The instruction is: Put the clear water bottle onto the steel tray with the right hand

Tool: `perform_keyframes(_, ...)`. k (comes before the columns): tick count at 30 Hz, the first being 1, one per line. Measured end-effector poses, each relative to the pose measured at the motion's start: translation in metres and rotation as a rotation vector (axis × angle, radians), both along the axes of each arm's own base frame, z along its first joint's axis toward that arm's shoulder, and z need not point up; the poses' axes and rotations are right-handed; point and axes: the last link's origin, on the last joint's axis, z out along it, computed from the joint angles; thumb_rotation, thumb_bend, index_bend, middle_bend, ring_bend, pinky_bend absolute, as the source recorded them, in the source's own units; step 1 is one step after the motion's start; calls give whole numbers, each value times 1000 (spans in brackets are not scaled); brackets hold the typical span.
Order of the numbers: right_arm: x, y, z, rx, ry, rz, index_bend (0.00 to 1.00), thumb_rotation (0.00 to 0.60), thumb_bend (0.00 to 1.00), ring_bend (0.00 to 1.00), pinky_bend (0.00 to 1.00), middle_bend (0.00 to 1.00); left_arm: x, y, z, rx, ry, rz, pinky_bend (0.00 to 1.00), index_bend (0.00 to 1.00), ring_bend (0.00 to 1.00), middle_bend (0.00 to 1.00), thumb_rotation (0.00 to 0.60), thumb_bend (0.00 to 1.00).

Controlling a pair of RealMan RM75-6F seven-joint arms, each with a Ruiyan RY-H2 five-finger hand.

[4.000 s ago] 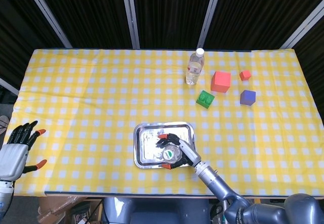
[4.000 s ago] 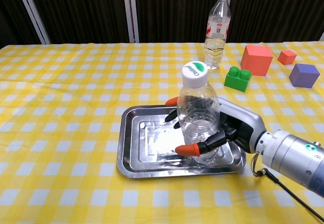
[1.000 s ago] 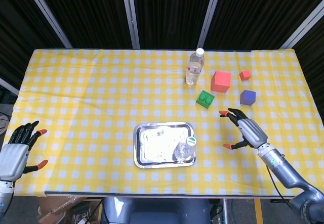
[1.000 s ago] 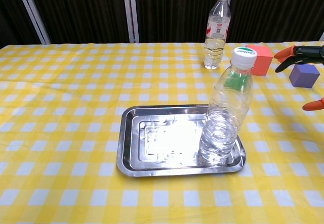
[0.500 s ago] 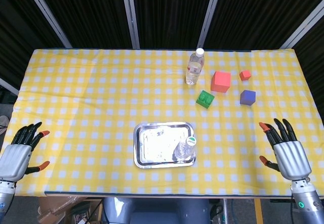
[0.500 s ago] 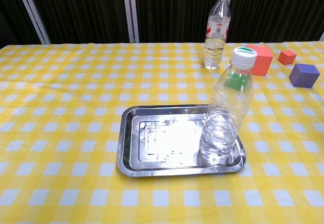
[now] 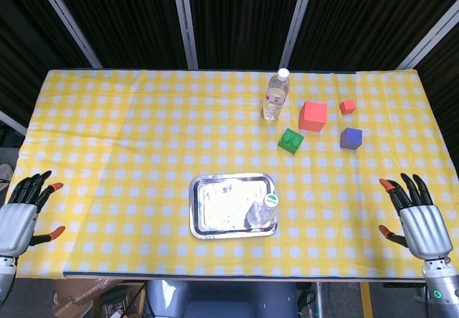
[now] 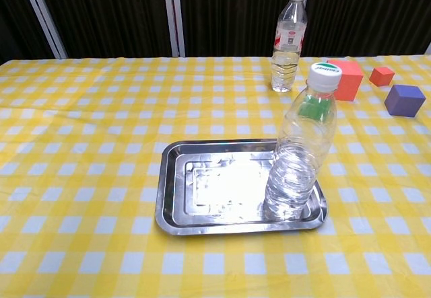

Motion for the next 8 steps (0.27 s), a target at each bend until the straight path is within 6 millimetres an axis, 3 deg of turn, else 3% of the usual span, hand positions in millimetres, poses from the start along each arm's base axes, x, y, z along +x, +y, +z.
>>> perform_keyframes(8,2,0,-4,2,-15,-8,139,600,199,38,0,202,-3,0,2,7,15,11,0,190,0,12,600,178)
